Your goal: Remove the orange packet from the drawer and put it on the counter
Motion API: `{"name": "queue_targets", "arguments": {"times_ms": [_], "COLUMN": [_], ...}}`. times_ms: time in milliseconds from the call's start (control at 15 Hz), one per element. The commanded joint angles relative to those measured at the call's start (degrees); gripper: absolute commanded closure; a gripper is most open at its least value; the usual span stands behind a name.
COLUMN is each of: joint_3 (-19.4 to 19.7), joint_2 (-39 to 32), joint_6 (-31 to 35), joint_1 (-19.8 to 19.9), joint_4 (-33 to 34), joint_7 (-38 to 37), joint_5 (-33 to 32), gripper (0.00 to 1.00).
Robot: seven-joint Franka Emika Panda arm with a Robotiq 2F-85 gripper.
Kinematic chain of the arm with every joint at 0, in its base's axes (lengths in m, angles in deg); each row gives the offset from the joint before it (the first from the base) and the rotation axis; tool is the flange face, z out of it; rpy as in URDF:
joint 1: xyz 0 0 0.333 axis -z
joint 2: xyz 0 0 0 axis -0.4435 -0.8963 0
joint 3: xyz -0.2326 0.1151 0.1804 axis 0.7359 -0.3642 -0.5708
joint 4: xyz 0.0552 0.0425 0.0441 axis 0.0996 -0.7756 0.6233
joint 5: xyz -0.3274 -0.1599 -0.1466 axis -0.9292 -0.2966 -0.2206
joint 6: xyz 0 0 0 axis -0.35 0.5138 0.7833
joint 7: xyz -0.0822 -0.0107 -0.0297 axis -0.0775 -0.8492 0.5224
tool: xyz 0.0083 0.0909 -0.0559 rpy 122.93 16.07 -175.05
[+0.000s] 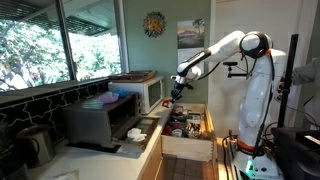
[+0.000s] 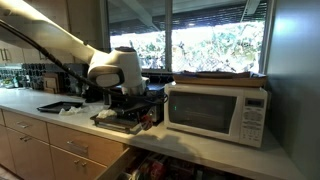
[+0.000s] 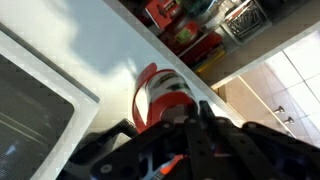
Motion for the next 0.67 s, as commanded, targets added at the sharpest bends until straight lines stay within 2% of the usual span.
{"name": "queue_targets", "arguments": {"times_ms": [0,133,200,333,600], "joint_3": [0.95,-1.41,-3.37,-6.68,-11.21], "joint_2": [-9.55,-14.73,-17.06,-19.67,-24.63], "joint_6": [-14.61,-22.21,-21.56,-16.06,-9.85], "joint_1": [1.35,4.5,6.07,7.2,8.48], "joint_4": [11.29,15.88,17.34,18.03,20.88], "joint_7": [12.19,13.23,8.33,2.8,-7.72], "joint_5": [9.01,8.56,3.65,-0.89,-10.32], "gripper": [0.98,0.98,0.98,0.98,0.98]}}
